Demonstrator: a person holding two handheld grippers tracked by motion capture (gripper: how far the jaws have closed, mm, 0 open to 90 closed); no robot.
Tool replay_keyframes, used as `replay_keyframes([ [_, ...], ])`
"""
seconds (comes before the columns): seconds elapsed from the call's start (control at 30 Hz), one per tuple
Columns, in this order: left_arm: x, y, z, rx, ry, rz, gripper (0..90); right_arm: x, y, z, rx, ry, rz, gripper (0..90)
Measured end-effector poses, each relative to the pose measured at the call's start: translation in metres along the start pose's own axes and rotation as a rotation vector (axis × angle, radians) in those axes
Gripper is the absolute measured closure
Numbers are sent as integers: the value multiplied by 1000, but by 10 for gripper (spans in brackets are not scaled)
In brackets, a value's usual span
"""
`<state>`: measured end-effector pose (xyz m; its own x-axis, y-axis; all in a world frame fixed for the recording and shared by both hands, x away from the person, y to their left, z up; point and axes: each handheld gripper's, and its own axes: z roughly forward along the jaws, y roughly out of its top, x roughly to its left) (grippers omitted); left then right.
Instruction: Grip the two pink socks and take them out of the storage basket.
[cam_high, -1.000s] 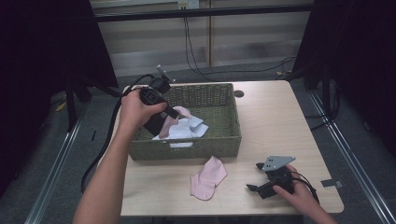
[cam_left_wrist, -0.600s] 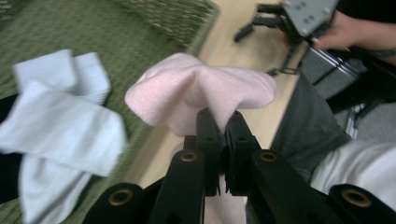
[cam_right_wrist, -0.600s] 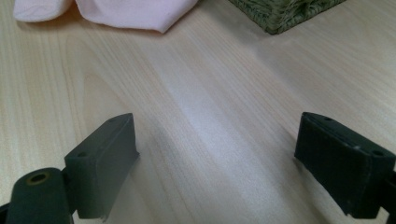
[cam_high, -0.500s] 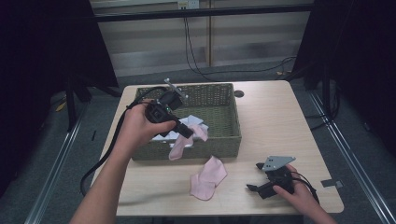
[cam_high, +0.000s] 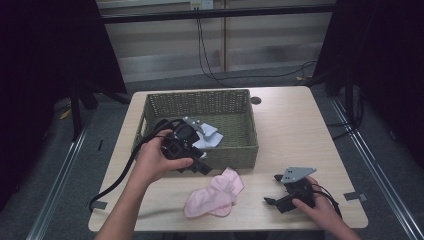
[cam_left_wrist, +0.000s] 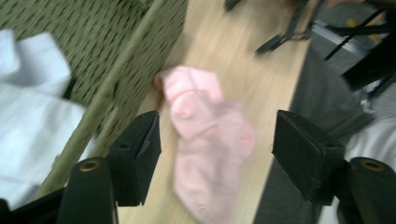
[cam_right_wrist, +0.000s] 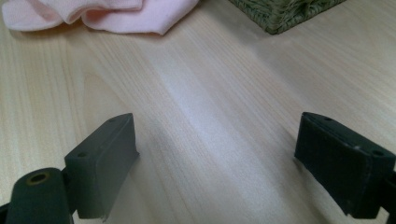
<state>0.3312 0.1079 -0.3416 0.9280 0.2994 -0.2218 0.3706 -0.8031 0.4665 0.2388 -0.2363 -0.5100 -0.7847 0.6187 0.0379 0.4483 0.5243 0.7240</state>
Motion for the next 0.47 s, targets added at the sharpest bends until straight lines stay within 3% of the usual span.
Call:
replay_keyframes([
  [0.2,2,-16,12,-18,21,15,274,0,0,0,1,0,-3,118],
  [0.47,-3,-18,23,-2,43,44,254,0,0,0,1,0,-3,119],
])
